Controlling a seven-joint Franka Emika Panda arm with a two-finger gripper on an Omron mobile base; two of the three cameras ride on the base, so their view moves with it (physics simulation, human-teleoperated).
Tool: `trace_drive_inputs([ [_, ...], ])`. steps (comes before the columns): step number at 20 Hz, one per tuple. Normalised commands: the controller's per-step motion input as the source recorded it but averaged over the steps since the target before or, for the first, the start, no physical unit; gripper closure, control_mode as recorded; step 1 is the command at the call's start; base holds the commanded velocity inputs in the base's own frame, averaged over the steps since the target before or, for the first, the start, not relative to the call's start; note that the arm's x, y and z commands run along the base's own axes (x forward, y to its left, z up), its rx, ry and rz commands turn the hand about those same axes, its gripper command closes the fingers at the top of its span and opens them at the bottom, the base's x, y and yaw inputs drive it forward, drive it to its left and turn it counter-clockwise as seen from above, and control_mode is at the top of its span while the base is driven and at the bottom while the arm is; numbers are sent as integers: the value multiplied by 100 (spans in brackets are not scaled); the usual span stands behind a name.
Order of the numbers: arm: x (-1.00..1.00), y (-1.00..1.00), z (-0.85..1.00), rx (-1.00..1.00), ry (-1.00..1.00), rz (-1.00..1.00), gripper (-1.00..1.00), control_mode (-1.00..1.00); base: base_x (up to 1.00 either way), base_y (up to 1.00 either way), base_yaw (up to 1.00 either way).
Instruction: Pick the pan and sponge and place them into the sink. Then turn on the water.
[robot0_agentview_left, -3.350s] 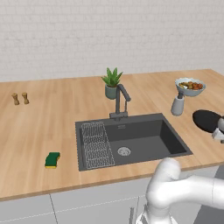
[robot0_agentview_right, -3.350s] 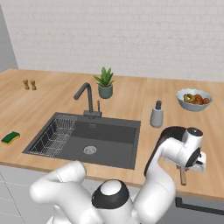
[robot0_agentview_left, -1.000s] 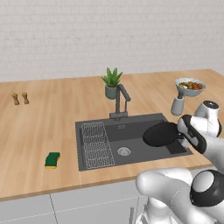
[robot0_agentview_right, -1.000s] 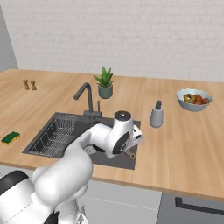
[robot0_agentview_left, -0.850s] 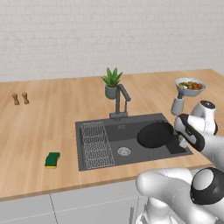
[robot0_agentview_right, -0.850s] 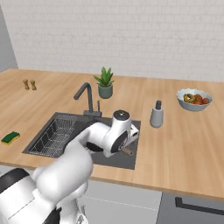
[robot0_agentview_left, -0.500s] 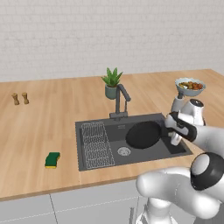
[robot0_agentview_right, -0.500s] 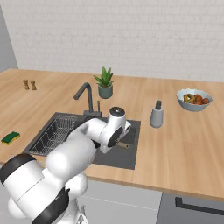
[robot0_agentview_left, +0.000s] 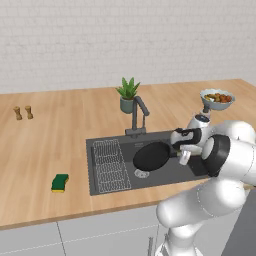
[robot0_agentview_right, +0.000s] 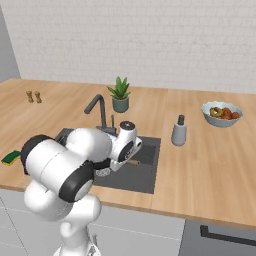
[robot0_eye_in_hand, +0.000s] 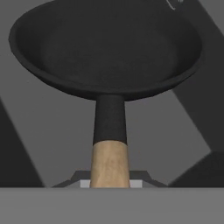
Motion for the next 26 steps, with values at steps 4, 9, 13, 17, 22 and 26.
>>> trace_drive_inputs([
  [4, 21, 1, -55, 0, 0, 0, 100, -100, 0, 0, 0],
  [9, 15, 0, -59, 0, 0, 0, 100, -100, 0, 0, 0],
  [13, 26, 8, -47, 0, 0, 0, 100, -100, 0, 0, 0],
  [17, 39, 1, -33, 5, 0, 0, 100, -100, 0, 0, 0],
  [22, 52, 0, -42, 1, 0, 0, 100, -100, 0, 0, 0],
  [26, 37, 0, -42, 0, -1, 0, 100, -100, 0, 0, 0],
])
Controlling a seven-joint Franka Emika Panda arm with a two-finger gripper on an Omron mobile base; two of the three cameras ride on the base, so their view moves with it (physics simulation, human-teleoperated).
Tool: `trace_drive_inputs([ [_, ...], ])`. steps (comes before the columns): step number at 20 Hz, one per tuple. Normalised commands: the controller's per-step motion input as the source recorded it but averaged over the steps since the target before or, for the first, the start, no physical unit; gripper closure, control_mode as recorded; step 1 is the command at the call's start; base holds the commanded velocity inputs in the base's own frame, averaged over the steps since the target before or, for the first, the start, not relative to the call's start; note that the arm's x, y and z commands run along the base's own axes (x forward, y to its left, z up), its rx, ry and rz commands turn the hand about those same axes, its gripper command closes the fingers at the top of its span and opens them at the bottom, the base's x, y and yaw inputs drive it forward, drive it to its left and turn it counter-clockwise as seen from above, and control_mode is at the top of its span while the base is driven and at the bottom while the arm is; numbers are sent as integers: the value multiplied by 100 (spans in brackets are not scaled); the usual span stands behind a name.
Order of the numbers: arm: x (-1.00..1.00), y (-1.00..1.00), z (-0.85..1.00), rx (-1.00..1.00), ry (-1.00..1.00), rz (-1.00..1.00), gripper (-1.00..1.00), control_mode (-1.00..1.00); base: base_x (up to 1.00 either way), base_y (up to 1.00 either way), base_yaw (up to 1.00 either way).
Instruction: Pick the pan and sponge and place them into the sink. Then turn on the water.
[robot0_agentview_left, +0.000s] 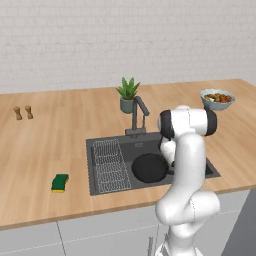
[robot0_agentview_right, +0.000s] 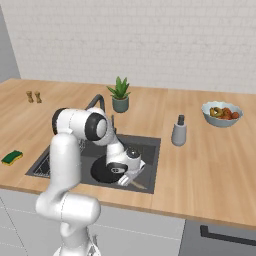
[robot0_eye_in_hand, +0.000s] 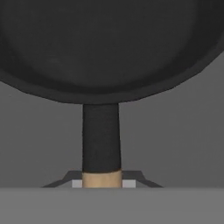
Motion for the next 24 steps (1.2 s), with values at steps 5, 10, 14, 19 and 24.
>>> trace_drive_inputs([
  [5, 36, 2, -17, 3, -7, 0, 100, -100, 0, 0, 0],
  [10, 28, 4, 0, 7, -10, 0, 100, -100, 0, 0, 0],
  [14, 13, 0, 0, 12, -14, 0, -100, -100, 0, 0, 0],
  [19, 0, 0, 22, 14, -15, 0, -100, -100, 0, 0, 0],
  [24, 10, 0, 80, 12, -1, -1, -100, -100, 0, 0, 0],
])
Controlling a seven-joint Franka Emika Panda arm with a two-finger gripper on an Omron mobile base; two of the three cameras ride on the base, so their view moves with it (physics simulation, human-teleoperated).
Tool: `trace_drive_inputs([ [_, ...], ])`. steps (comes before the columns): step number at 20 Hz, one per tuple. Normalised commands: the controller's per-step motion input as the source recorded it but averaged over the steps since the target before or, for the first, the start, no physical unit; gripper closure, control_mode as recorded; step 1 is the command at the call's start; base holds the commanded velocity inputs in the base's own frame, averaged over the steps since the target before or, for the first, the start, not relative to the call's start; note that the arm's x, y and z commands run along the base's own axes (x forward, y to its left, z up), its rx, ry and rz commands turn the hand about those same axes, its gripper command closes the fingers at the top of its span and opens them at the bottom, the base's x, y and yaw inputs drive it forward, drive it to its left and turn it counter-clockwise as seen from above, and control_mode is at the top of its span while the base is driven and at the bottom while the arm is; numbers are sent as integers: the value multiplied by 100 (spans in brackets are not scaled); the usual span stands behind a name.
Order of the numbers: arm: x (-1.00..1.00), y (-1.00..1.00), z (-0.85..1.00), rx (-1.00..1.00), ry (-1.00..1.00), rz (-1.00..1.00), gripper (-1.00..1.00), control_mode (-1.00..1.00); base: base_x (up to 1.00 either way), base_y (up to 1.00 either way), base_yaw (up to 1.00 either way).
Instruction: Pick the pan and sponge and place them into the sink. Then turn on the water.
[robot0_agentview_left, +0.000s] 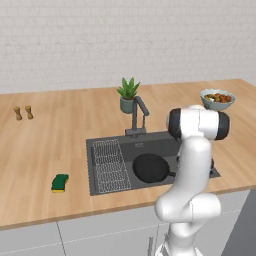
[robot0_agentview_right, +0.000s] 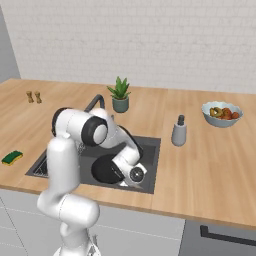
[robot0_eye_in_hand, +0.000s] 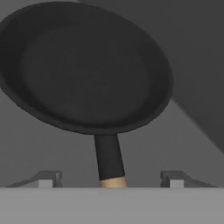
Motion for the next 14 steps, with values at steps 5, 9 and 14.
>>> trace_drive_inputs([
  [5, 33, 0, 100, 2, 21, -7, -100, -100, 0, 0, 0],
  [9, 22, 0, 100, 1, 28, -8, -100, -100, 0, 0, 0],
  [14, -5, -2, 100, 4, 12, -8, -100, -100, 0, 0, 0],
])
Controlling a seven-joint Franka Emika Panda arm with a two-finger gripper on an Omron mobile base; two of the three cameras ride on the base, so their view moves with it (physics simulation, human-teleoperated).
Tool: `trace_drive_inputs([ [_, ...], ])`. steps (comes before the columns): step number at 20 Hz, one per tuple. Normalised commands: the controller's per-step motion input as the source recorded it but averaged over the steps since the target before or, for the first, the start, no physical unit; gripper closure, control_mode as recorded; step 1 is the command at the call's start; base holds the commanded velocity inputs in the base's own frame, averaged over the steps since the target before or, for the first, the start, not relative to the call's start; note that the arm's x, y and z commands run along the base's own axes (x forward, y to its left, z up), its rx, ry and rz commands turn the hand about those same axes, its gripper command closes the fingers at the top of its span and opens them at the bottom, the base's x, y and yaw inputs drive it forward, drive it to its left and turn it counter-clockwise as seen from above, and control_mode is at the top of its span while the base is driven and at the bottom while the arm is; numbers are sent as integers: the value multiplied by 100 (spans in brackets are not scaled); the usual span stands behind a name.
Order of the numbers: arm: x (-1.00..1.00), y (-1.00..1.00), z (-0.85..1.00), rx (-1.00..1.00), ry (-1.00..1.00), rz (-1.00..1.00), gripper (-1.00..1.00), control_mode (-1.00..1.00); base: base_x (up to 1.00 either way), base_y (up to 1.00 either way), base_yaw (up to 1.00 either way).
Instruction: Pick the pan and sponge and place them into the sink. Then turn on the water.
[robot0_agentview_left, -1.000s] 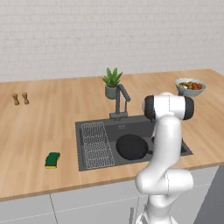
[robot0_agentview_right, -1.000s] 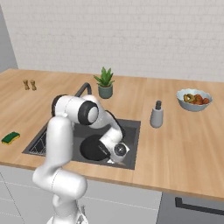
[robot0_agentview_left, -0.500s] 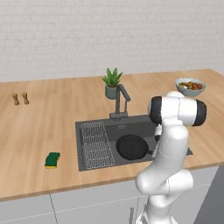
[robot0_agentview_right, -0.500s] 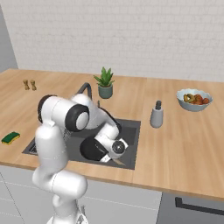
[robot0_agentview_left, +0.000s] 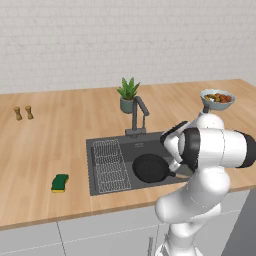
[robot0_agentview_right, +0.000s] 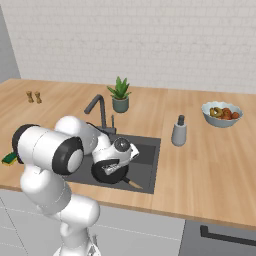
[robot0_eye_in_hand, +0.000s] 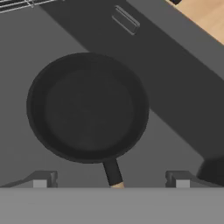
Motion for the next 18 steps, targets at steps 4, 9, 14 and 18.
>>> trace_drive_inputs([
  [4, -31, -10, 100, 6, 9, -6, -100, -100, 0, 0, 0],
  [9, -34, -24, 100, 8, 7, -2, -100, -100, 0, 0, 0],
  [14, -37, -27, 87, 9, 11, -4, -100, -100, 0, 0, 0],
  [18, -67, -5, 48, 4, 6, -5, -100, -100, 0, 0, 0],
])
